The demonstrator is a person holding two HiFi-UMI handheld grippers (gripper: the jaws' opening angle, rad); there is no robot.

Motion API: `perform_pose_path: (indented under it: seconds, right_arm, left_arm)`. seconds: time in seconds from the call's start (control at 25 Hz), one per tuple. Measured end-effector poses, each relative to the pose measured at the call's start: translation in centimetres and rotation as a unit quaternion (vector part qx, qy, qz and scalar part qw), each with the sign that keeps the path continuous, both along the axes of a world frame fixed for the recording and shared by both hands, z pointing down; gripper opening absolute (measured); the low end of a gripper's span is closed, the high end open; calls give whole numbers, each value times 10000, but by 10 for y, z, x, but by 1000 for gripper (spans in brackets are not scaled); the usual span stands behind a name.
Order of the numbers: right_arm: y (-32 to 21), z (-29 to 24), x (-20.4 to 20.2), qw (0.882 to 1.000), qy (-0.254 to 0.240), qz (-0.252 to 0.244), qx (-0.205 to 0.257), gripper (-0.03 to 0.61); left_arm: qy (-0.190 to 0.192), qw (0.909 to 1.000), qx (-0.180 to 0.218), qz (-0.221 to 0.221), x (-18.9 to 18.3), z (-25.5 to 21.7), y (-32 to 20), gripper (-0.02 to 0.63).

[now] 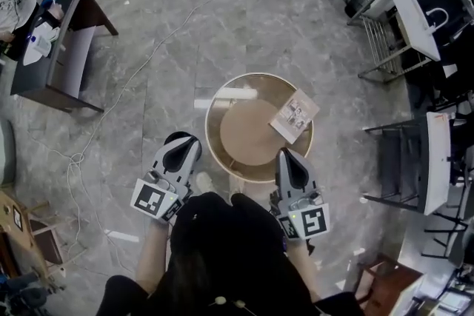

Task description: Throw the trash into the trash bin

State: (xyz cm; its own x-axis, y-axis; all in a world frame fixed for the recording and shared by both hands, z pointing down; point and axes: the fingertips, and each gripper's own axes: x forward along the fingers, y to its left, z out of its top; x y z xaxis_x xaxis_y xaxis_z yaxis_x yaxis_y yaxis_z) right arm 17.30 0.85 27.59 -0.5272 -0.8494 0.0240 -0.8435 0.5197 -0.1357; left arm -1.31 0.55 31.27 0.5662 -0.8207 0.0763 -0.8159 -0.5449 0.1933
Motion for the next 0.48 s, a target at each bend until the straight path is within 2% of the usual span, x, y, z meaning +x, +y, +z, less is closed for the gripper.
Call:
perform_pose_path:
  seconds: [0.12,0.48]
  right_arm:
    - [6,-15,7,9997,-66,142,177,2]
    - [10,-20,29,9986,-211,426,214,2]
  left_arm:
    - [-253,9995,187,86,8,-16,0,8]
    - [-340,9989,241,227,12,-28,5,8]
